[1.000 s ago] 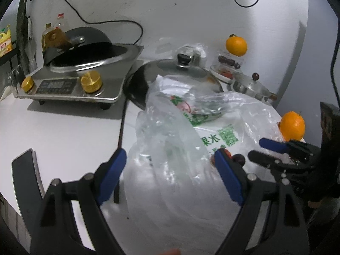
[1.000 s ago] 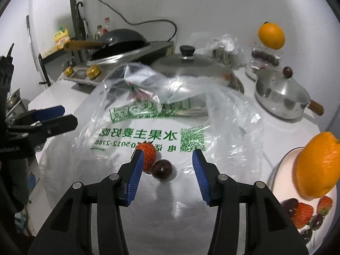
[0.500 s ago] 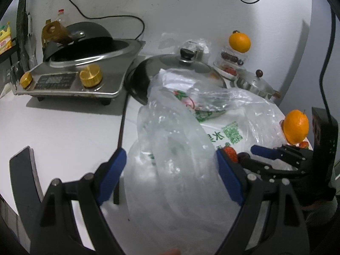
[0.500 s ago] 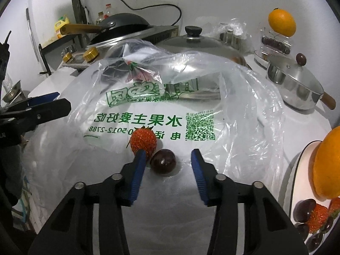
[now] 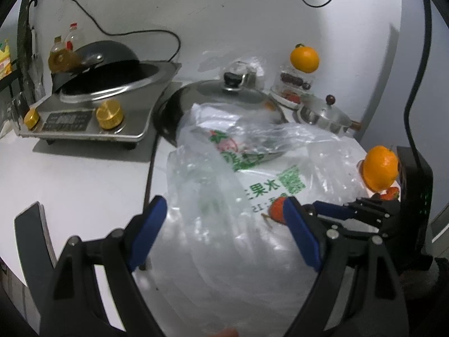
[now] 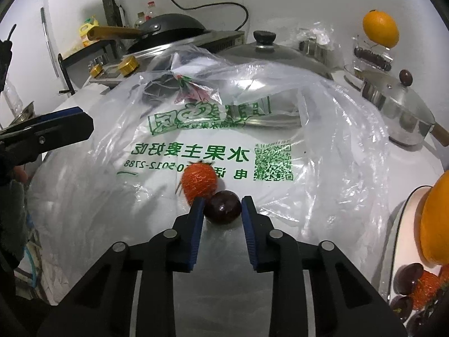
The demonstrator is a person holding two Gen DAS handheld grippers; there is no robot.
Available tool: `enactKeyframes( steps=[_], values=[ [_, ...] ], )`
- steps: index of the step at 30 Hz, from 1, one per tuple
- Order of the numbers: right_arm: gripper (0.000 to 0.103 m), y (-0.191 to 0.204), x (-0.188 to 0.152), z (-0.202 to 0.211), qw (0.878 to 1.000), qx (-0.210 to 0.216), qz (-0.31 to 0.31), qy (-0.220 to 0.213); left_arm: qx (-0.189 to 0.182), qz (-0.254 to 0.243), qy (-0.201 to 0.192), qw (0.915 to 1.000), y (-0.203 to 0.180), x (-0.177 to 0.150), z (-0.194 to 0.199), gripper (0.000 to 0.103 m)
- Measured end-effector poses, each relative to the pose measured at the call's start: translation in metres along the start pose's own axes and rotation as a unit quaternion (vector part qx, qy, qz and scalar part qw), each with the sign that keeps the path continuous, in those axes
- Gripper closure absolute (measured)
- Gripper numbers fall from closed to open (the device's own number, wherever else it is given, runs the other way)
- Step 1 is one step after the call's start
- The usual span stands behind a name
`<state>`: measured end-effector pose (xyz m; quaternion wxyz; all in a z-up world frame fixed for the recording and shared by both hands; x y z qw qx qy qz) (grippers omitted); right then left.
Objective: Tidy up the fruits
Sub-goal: 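Close the right gripper on the dark cherry in the bag, then close the left gripper on the red strawberry while the right gripper holds its cherry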
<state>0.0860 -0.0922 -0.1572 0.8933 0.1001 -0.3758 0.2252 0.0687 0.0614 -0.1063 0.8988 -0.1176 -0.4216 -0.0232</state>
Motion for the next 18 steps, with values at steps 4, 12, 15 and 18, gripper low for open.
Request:
enactKeyframes(
  steps=[4,12,15,18],
  values=[
    [0.074,-0.004,0.004,0.015,1.0,-0.01,0.001,-0.018,-0.006,-0.009,-0.007,0.9999,-0.01,0.005,0.003,0.017],
    [0.074,-0.025,0.006,0.045,0.998,-0.03,-0.009,-0.046,-0.019,-0.026,-0.003,0.9995,-0.036,0.012,-0.007,0.017],
    [0.074,-0.035,0.004,0.054,0.998,-0.034,-0.019,-0.058,-0.022,-0.039,0.002,0.999,-0.047,0.013,-0.014,0.017],
    [0.074,-0.044,0.004,0.063,0.997,-0.036,-0.031,-0.069,-0.025,-0.05,0.01,0.9984,-0.058,0.013,-0.024,0.017]
  ],
)
Point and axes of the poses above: each gripper's, at about its wrist camera, not at the fingertips, and z roughly against the way its jaws point, y to its left, x to its top, the point moved 2 cm from there along -z, roughly the way its jaws point, and after that the axes turned 3 degrees about -x, right-handed, at the moved point
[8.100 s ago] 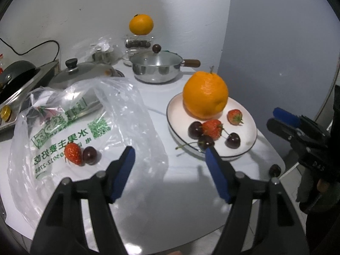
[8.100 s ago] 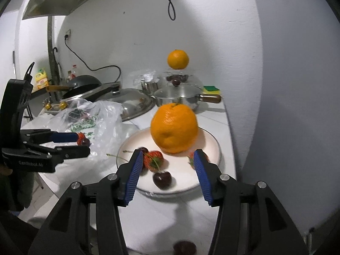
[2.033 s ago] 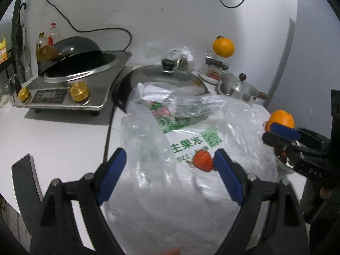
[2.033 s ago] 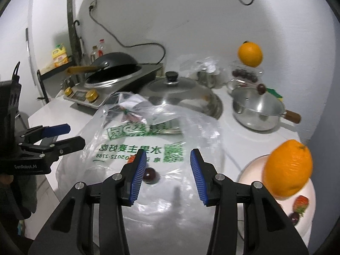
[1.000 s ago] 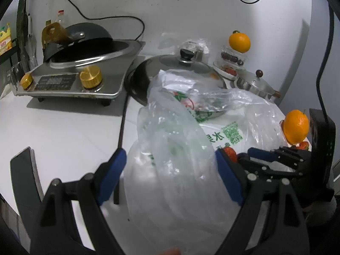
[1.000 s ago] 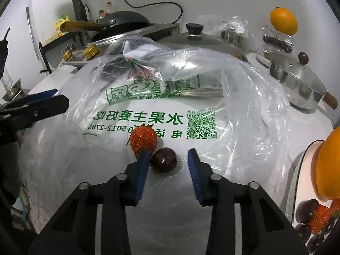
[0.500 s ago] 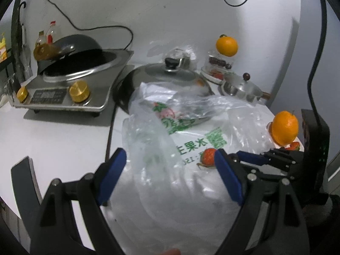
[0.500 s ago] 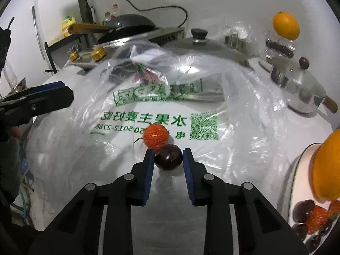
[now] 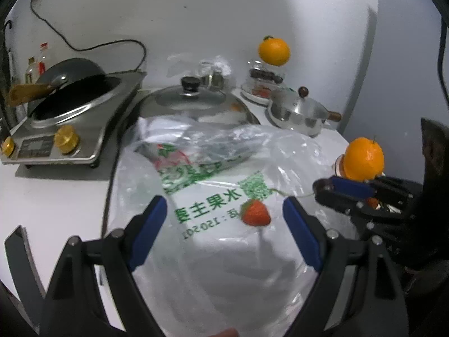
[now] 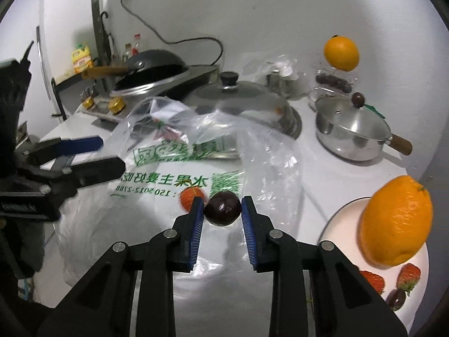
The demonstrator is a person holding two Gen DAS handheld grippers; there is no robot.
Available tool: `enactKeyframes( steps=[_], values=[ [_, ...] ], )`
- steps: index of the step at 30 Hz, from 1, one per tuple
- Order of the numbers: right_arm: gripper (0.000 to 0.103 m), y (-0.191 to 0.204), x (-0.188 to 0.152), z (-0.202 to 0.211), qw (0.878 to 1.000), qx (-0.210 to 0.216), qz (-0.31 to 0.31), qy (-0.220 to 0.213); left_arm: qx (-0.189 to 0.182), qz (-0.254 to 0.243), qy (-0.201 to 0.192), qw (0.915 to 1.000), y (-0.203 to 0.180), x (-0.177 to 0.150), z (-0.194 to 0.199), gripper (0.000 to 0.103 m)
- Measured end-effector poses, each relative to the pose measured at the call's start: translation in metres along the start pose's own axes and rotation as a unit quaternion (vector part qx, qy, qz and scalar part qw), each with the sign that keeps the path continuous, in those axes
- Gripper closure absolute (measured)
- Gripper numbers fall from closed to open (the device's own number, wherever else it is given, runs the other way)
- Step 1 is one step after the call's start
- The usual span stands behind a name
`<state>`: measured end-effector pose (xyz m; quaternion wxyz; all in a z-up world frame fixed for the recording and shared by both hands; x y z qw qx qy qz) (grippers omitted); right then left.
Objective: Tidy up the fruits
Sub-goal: 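Close the left gripper on the red strawberry while the right gripper holds its cherry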
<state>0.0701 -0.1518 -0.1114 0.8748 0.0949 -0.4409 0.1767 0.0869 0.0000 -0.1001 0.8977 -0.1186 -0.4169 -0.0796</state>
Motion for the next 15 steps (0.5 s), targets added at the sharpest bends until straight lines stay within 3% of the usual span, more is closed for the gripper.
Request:
enactKeyframes(
  steps=[15],
  values=[
    [0.074,-0.028,0.008,0.004,0.999,0.005,-0.025,-0.024,0.005,-0.039,0.06,0.9974,-0.032,0.0,-0.068,0.017]
  ],
)
Point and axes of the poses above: each gripper's, at about its wrist camera, not at the fingertips, and z roughly against the way its jaws point, y to its left, x to its top, the point moved 2 cm from there along -z, roughly the way its jaws point, and after that the axes turned 3 degrees about -x, right-handed, at the moved point
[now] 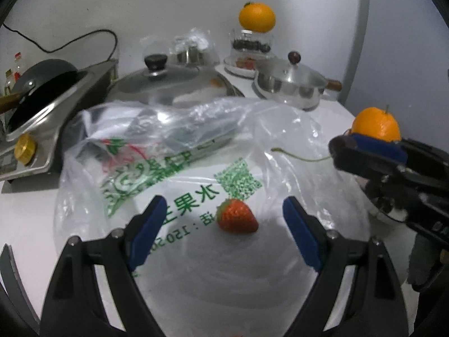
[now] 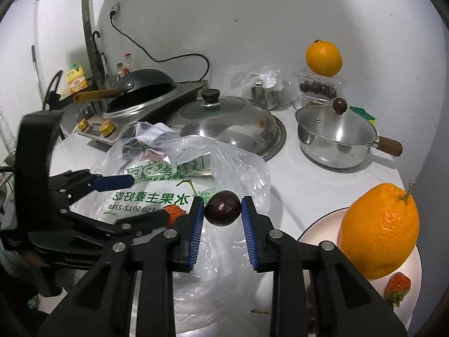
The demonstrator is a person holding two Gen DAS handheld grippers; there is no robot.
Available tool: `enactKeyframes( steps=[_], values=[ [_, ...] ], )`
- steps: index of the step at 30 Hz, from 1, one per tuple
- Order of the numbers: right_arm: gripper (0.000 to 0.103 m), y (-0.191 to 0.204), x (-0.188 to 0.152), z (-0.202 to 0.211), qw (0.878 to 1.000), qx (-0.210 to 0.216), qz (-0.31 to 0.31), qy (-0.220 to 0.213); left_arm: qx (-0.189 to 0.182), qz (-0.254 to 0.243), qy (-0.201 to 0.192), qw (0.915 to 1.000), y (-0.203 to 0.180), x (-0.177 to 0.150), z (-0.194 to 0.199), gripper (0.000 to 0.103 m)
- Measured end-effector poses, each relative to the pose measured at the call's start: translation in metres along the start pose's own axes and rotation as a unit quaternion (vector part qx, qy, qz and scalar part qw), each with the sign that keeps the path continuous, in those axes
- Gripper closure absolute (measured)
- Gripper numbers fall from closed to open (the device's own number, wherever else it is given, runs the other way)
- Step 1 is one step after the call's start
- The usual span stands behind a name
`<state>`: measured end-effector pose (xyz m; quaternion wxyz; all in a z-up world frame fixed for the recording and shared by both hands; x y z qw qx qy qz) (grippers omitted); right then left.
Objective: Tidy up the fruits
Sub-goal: 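Close the left gripper on the red strawberry while the right gripper holds its cherry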
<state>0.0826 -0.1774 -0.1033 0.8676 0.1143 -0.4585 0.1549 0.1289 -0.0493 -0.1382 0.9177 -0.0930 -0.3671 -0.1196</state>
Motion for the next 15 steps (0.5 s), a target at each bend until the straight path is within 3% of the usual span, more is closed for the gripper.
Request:
enactKeyframes(
  steps=[9,15],
  values=[
    [0.074,-0.006,-0.002,-0.004,1.0,0.004,-0.008,0.005,-0.006,0.006,0.031,0.9995,-0.003,-0.002,-0.028,0.019],
    [0.074,-0.006,-0.006,-0.004,1.0,0.005,-0.013,0.005,-0.005,0.0,0.055,0.9985,-0.005,-0.006,-0.041,0.039]
  ],
)
Point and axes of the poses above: each gripper's, at about its wrist camera, not at the fingertips, and z roughly against the way its jaws point, y to its left, x to its top, the point moved 2 cm from there along -z, roughly the way its jaws point, and after that the axes turned 3 degrees about -x, right-handed, at the moved point
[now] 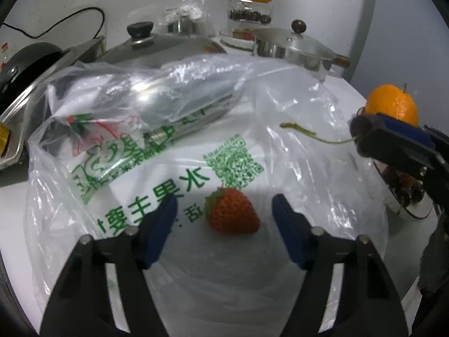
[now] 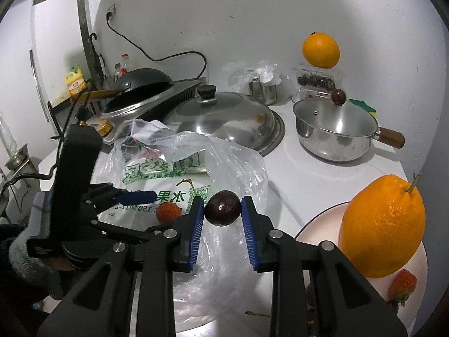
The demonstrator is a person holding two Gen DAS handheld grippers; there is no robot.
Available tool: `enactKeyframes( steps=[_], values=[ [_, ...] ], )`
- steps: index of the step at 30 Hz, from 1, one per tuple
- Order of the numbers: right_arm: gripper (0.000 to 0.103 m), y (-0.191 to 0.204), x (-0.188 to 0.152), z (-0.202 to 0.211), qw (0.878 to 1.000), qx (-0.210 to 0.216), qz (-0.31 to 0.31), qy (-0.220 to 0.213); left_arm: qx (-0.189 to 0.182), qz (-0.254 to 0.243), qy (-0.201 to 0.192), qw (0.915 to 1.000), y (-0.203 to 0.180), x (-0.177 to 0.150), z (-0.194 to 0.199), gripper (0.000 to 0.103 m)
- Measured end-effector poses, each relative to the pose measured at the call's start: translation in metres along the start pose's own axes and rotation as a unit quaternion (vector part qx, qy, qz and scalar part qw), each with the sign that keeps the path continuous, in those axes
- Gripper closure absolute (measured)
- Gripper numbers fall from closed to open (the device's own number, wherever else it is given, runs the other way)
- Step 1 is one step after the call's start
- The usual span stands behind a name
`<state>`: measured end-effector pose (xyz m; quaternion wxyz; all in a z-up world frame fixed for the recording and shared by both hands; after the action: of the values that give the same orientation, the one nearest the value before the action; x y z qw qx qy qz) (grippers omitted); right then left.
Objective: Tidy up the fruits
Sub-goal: 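Close the left gripper on the red strawberry while the right gripper holds its cherry, then carry the strawberry and the cherry toward the white plate with both grippers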
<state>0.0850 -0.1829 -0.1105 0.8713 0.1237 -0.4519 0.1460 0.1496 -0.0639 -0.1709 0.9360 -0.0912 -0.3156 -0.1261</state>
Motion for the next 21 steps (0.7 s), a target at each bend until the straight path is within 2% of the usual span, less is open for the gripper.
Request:
enactKeyframes(
  steps=[9,21],
  values=[
    [0.074,-0.003,-0.001,0.002,1.0,-0.004,-0.002,0.0,-0.007,-0.011,0.005,0.9999,-0.005,-0.001,-0.005,0.064],
    [0.074,-0.004,0.001,0.011,1.0,-0.01,0.002,-0.006,-0.015,-0.02,-0.016,0.9996,-0.01,-0.001,0.017,0.065]
  ],
)
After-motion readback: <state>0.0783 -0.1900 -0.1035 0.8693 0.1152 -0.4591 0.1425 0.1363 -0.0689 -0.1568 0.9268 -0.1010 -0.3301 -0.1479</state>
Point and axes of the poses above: each gripper's, at about its wrist camera, not at the fingertips, and z roughly against the way its jaws point, y to its left, x to its top, the point moved 2 cm from there along -z, roughly the way its jaws point, and after that the axes turned 3 degrees about -x, right-handed, at the moved point
